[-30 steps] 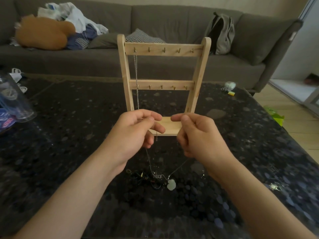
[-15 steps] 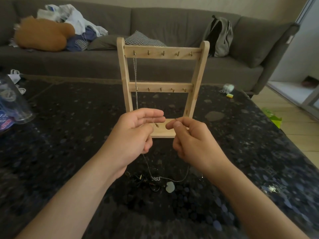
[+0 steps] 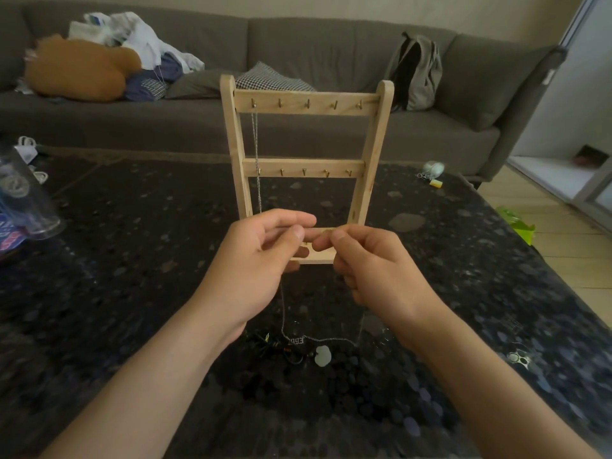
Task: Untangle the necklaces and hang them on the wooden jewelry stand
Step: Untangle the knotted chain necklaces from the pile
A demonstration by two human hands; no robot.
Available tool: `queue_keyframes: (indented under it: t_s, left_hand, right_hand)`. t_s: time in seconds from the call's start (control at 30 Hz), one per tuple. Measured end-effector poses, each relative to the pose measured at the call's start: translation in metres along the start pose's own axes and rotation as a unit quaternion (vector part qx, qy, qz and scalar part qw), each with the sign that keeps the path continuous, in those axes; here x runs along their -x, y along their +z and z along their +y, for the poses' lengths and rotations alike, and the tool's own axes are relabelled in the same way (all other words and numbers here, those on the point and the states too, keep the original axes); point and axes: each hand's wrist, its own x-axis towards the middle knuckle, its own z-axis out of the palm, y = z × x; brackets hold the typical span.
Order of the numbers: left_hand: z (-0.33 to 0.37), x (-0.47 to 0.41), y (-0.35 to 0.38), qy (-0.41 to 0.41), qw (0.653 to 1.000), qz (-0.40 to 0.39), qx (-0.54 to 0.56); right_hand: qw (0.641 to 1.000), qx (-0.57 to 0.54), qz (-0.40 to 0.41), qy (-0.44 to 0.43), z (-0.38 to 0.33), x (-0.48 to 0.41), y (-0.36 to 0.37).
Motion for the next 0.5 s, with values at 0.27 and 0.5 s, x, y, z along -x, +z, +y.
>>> queue_keyframes:
  t_s: [0.27, 0.5]
  left_hand:
    - [0.0032, 0.0020, -0.0003, 0.005, 1.000, -0.007, 0.001]
    - [0.0041, 0.0063, 0.0025, -0.062, 0.990, -0.101, 0.083]
  right_hand:
    - [0.998, 0.004, -0.049, -0.033, -0.0028, 0.0057, -0.0031]
    - [0.988, -0.124, -0.094, 0.023, -0.0082, 0.0094, -0.0066]
